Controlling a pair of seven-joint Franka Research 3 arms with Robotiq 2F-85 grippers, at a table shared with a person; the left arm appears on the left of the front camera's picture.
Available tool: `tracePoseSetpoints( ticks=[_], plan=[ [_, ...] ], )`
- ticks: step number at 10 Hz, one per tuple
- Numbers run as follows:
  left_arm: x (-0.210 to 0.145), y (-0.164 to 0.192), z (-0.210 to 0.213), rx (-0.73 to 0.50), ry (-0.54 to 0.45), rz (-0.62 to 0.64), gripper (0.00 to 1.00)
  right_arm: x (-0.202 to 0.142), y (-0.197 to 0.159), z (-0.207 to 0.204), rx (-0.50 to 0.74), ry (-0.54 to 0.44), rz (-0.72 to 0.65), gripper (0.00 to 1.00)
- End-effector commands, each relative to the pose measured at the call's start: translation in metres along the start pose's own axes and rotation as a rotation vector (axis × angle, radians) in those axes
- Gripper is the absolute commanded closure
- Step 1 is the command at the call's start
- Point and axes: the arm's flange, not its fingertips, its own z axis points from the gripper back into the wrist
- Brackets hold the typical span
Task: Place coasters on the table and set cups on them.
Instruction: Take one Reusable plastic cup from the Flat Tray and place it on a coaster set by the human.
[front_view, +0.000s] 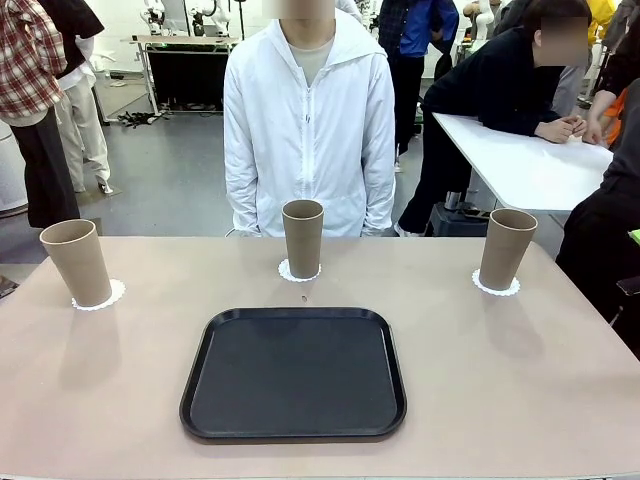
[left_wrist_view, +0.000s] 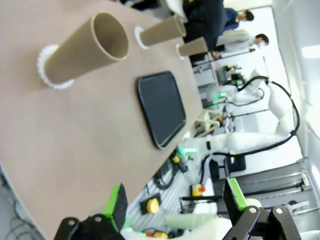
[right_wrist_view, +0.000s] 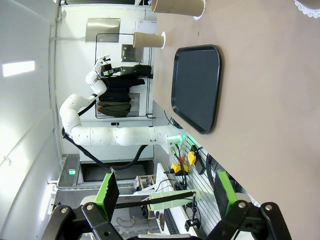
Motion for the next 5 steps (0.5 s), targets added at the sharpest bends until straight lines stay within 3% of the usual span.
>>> tracePoseSetpoints(
  ticks=[1,5],
  plan=[
    [-0.0027,0.0004,0.0025,0.0,-0.007,0.004,0.0,-0.0004,0.0012,-0.0001,0.009,0.004,0.005,0.0],
    [-0.0027,0.0004,0.0025,0.0,-0.007,0.004,0.0,-0.0004,0.0012,-0.0001,0.009,0.004,0.005,0.0]
  ],
)
